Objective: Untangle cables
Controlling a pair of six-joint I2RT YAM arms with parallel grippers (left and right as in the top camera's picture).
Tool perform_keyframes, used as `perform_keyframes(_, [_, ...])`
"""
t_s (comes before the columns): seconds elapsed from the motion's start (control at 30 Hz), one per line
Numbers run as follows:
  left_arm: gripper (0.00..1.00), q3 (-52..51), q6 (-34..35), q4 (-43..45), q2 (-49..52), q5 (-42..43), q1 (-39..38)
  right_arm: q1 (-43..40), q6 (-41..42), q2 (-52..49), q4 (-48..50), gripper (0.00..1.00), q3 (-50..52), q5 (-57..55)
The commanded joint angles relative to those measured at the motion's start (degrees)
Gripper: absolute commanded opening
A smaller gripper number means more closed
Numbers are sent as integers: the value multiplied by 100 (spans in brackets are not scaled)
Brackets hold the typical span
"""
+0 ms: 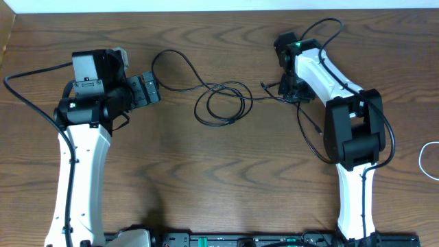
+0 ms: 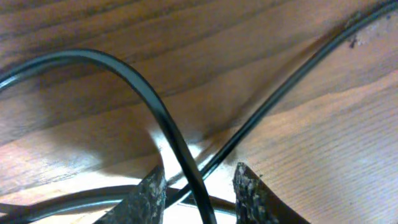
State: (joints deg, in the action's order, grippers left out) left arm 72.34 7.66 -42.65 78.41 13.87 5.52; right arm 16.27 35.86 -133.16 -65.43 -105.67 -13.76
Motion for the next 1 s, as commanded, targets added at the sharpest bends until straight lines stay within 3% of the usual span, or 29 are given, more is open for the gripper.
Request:
perform_keyframes(0.0, [99,-24,-48,-42,-107,70,20,31,452,-68,-61,33,42,-111])
perform_keyframes(0.47, [99,-24,-48,-199,-107,70,20,33,588,-83,-79,24,42,-111])
perform_keyframes(0.97, [99,-24,-50,-214,-107,70,20,66,695,-105,367,30,203,-264])
